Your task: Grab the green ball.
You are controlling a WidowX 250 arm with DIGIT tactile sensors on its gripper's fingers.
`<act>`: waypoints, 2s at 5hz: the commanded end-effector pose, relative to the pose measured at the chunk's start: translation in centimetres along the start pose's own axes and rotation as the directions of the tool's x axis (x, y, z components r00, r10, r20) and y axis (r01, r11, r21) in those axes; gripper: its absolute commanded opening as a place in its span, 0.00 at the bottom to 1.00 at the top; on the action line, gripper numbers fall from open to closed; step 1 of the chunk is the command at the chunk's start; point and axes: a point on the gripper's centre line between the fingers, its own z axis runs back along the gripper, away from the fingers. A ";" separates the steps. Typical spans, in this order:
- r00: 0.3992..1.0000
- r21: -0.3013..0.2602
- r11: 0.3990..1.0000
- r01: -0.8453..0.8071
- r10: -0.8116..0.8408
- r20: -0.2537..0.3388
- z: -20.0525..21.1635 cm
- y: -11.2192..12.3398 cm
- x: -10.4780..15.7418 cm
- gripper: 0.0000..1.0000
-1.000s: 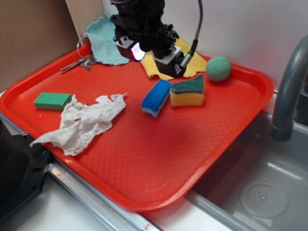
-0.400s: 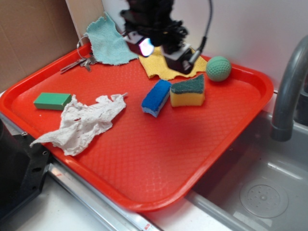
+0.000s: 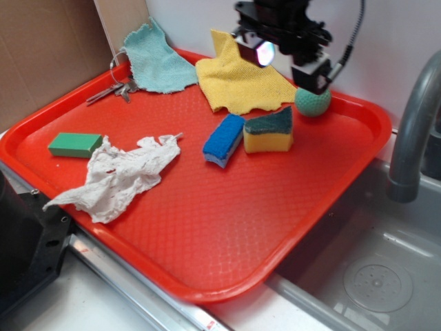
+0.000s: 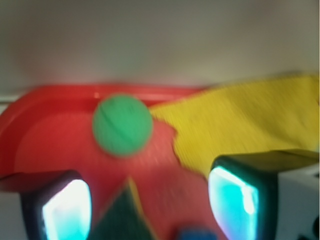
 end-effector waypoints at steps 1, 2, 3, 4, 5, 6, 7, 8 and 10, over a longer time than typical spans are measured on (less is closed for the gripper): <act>0.998 -0.033 0.999 0.041 -0.039 0.052 -1.7 -0.1 2.5 1.00; 0.995 -0.057 0.996 0.062 -0.057 0.078 -3.3 -0.1 2.7 0.84; 0.995 -0.068 0.996 0.060 -0.054 0.082 -3.4 -0.3 1.7 0.00; 0.990 -0.044 0.993 0.110 -0.106 0.091 0.0 -0.1 -1.4 0.00; 0.992 0.052 0.998 -0.022 0.015 0.129 4.7 2.0 -5.7 0.00; 0.979 -0.002 0.984 -0.180 0.180 0.091 6.7 6.3 -10.6 0.00; 0.945 -0.013 0.945 -0.325 0.325 -0.023 7.0 8.8 -13.9 0.00; 0.910 -0.056 0.910 -0.410 0.405 -0.089 8.0 11.3 -13.7 0.00; 0.893 -0.115 0.889 -0.443 0.426 -0.145 9.3 12.4 -12.1 0.00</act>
